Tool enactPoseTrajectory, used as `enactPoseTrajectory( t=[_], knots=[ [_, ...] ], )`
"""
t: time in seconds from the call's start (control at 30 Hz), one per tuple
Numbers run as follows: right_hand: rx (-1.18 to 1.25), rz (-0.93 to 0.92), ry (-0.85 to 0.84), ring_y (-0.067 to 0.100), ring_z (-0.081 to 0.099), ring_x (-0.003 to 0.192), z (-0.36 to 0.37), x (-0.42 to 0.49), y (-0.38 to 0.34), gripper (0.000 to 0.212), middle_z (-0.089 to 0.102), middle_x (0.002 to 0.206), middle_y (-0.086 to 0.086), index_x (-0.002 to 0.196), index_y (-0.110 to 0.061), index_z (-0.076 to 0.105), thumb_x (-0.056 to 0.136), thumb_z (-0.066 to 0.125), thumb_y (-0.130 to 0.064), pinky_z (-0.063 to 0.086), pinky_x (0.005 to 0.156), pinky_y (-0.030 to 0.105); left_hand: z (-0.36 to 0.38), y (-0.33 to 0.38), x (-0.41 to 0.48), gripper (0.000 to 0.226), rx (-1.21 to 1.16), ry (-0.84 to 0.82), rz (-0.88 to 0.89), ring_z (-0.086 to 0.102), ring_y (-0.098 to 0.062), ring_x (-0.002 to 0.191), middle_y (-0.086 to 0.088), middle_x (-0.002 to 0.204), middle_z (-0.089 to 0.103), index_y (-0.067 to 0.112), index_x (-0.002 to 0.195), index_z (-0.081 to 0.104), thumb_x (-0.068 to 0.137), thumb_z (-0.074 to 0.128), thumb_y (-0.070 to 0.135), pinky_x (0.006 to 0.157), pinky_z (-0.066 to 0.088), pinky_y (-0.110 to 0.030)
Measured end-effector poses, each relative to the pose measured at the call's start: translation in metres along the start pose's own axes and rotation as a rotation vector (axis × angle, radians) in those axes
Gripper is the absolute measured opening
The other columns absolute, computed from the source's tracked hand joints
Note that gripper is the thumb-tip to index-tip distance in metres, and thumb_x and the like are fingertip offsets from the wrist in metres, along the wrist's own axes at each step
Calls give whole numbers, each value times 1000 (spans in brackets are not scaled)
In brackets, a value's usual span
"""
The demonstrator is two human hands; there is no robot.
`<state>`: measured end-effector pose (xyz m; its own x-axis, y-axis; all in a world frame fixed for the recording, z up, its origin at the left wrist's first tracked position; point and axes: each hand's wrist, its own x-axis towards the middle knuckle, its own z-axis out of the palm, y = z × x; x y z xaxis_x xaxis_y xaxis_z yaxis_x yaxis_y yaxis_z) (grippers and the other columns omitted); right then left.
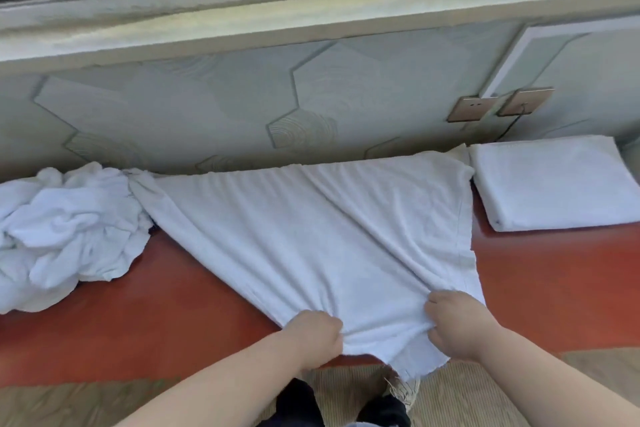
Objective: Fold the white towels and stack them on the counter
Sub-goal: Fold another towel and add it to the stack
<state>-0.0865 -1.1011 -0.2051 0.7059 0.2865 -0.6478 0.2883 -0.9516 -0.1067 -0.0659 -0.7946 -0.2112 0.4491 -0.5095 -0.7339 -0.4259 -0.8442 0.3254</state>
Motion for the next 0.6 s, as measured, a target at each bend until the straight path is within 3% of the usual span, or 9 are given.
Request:
enactPoseTrajectory(
  t=[0.1,0.23,0.33,0.5,0.6],
  knots=[
    [-31,-5,-110,24,57,101,4,-23,32,22,54,103,-3,94,-25,58,87,41,-37,46,87,34,-10,43,11,26,-118,-100,18,44,-24,81,-1,81,46,11,87,50,99,40,31,67,33,-35],
    [-93,40,-246,28,60,95,9,-47,67,36,63,108,4,108,-18,67,86,43,-35,51,83,36,-14,100,27,30,-201,-317,45,52,-25,76,-15,92,65,10,81,55,93,44,35,61,36,-32],
    [-153,11,-301,30,64,95,11,-54,83,36,67,108,4,111,-19,68,87,43,-27,52,80,38,1,142,39,32,-233,-359,87,55,-28,85,-14,97,64,11,79,55,92,44,39,71,42,-35],
    [37,50,39,28,60,93,3,-36,88,14,59,104,0,99,-23,50,89,41,-22,45,73,35,25,197,61,33,-369,-198,127,55,-33,94,-19,108,61,16,85,51,98,42,45,77,37,-35],
    [105,-29,155,25,59,100,-1,-12,66,26,55,114,-2,119,-24,53,97,45,-35,46,75,34,25,202,62,34,-528,-64,94,54,-23,82,-6,92,62,24,81,52,96,45,54,72,41,-35]
  ],
)
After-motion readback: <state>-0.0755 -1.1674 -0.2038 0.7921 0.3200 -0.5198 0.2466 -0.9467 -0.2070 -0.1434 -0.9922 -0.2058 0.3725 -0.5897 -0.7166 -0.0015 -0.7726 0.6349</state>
